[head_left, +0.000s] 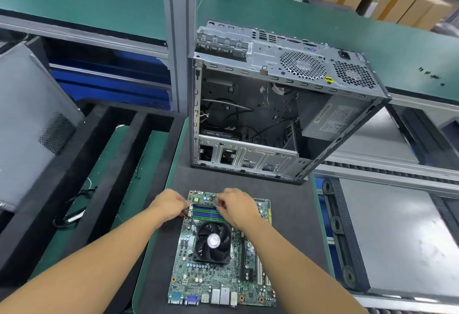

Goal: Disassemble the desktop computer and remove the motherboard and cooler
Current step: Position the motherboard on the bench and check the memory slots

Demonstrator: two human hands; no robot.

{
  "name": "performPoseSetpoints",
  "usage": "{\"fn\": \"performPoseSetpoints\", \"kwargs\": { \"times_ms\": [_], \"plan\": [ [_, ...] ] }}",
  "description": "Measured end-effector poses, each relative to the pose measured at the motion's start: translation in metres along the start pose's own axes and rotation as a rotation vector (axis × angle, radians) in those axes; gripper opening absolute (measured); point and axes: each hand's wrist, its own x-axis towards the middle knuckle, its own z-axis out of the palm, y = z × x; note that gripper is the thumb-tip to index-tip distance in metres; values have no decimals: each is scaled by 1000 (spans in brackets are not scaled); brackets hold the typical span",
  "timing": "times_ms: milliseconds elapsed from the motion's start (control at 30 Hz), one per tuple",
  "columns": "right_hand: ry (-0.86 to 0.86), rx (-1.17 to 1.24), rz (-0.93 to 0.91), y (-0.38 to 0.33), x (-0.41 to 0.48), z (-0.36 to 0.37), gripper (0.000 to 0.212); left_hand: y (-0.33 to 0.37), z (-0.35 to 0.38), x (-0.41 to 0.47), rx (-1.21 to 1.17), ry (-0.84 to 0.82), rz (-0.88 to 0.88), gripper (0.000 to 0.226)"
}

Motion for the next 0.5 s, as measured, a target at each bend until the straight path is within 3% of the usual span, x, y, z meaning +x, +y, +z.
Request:
{"fn": "performPoseSetpoints", "kwargs": {
  "times_ms": [100,233,333,500],
  "plan": [
    [93,116,55,3,0,-6,9,-1,-2,0,-33,-9,10,16],
    [118,934,367,0,1,-28,7,-3,-13,-6,-199,45,35,30],
    [-49,1356,546,-17,4,-32,4,-9,-26,-15,-241,103,67,30],
    [-107,1435,605,-62,19,-24,3,-25,-51,-31,-303,20,142,23]
  ]
}}
